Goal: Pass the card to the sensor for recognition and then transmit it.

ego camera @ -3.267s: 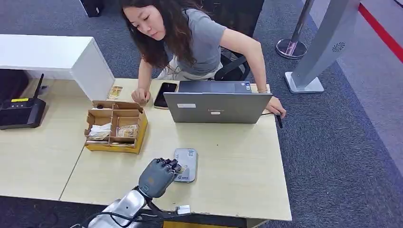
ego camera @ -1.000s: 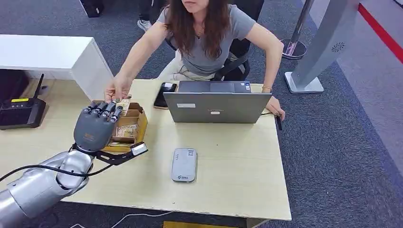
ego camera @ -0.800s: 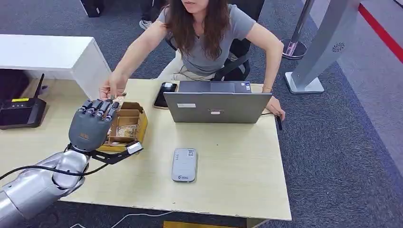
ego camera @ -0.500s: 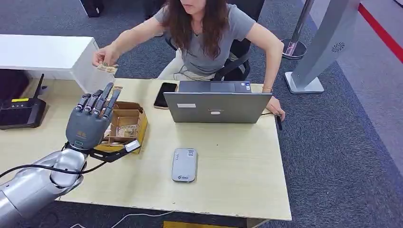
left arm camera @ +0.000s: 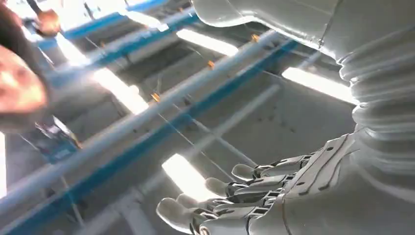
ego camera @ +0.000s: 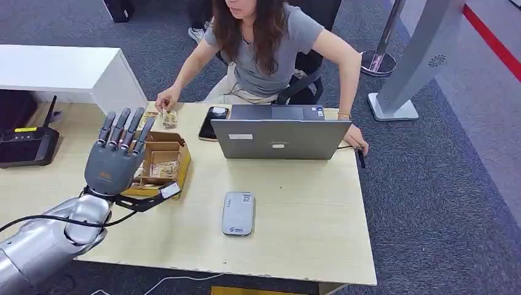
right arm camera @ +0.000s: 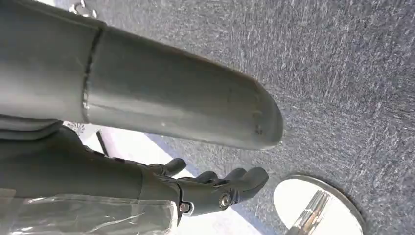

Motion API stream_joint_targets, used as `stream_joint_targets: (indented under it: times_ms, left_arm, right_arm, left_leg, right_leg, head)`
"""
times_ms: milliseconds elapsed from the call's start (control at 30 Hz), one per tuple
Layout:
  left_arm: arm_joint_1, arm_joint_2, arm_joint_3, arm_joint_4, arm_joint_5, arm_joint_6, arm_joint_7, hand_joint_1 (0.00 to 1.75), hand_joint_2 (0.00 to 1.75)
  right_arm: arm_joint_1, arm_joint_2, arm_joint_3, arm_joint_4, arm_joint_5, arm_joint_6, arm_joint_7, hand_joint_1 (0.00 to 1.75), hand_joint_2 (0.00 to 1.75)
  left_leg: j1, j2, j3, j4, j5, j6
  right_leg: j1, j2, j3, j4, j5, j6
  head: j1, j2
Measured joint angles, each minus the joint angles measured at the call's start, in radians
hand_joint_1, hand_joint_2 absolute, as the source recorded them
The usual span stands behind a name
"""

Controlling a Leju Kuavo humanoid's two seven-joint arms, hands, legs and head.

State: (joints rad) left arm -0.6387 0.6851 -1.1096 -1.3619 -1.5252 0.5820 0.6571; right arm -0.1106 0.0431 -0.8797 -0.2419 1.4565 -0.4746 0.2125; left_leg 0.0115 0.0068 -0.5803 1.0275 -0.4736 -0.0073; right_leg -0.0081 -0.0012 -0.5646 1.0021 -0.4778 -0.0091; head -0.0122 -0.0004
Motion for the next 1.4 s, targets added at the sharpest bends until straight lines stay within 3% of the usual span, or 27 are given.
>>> stream_joint_targets:
  times_ms: [33,100,167,233,400,500,867,1100,1267,1400]
  left_arm:
    - [0.036,-0.015,0.025,0.000,0.002,-0.018,-0.039,0.00,1.75]
    - [0.142,-0.066,0.150,-0.007,0.006,-0.097,-0.217,0.00,1.75]
    - [0.221,-0.112,0.288,-0.018,0.046,-0.193,-0.358,0.00,1.75]
    - [0.268,-0.151,0.390,-0.031,0.094,-0.256,-0.406,0.00,1.75]
    - [0.341,-0.206,0.527,-0.064,0.122,-0.290,-0.440,0.00,1.75]
    - [0.372,-0.232,0.579,-0.085,0.206,-0.335,-0.496,0.00,1.75]
    - [0.414,-0.269,0.669,-0.147,0.256,-0.402,-0.510,0.00,1.75]
    - [0.406,-0.266,0.679,-0.152,0.329,-0.509,-0.532,0.00,1.75]
    - [0.374,-0.231,0.677,-0.151,0.397,-0.618,-0.553,0.00,1.75]
    - [0.351,-0.200,0.671,-0.146,0.433,-0.664,-0.564,0.00,1.75]
  right_arm:
    - [0.004,0.000,-0.001,0.000,-0.007,-0.002,0.000,0.00,0.00]
    - [0.014,0.000,-0.007,0.000,-0.023,-0.006,-0.007,0.00,0.00]
    - [0.026,0.000,-0.016,0.000,-0.034,-0.009,-0.015,0.00,0.00]
    - [0.037,0.000,-0.026,0.000,-0.041,-0.011,-0.016,0.00,0.00]
    - [0.047,0.000,-0.035,0.000,-0.042,-0.013,-0.016,0.00,0.00]
    - [0.048,0.000,-0.041,0.000,-0.042,-0.013,-0.016,0.00,0.00]
    - [0.048,0.000,-0.052,0.000,-0.029,-0.016,-0.015,0.00,0.00]
    - [0.048,-0.001,-0.054,0.000,-0.022,-0.020,-0.011,0.00,0.00]
    - [0.047,-0.002,-0.061,0.000,-0.011,-0.026,-0.008,0.00,0.00]
    - [0.047,-0.002,-0.068,0.000,-0.011,-0.027,-0.006,0.00,0.00]
  left_leg:
    - [0.000,0.000,0.000,0.000,0.000,0.000]
    - [0.000,0.000,0.000,0.000,-0.001,0.000]
    - [0.000,0.001,-0.001,0.000,-0.001,0.000]
    - [0.000,0.001,-0.002,0.000,-0.001,0.000]
    - [0.000,0.000,-0.002,0.000,-0.001,0.000]
    - [0.000,0.000,-0.002,0.000,-0.001,0.000]
    - [0.000,0.000,-0.002,0.000,-0.001,0.000]
    - [0.000,0.000,-0.002,0.000,0.000,0.000]
    - [0.000,0.000,-0.002,0.000,0.000,0.000]
    - [0.000,0.000,-0.002,0.000,0.000,0.000]
  right_leg:
    - [0.000,0.000,0.000,0.000,0.000,0.000]
    - [-0.001,0.000,-0.001,0.000,0.000,0.001]
    - [-0.001,0.001,-0.002,0.000,0.000,0.001]
    - [-0.001,0.001,-0.002,0.000,0.000,0.001]
    - [-0.001,0.000,-0.002,0.000,0.000,0.001]
    - [-0.001,0.000,-0.001,0.000,0.000,0.000]
    - [-0.001,0.000,-0.001,0.000,0.000,0.000]
    - [-0.001,0.000,-0.001,0.000,0.000,0.000]
    - [-0.001,0.000,-0.001,0.000,0.000,0.000]
    - [-0.001,0.000,-0.001,0.000,0.000,0.000]
  head:
    - [0.000,0.000]
    - [0.000,0.000]
    - [0.000,0.000]
    - [0.000,0.000]
    - [0.000,0.000]
    - [0.000,0.000]
    - [0.000,0.000]
    - [0.000,0.000]
    - [0.000,0.000]
    - [0.000,0.000]
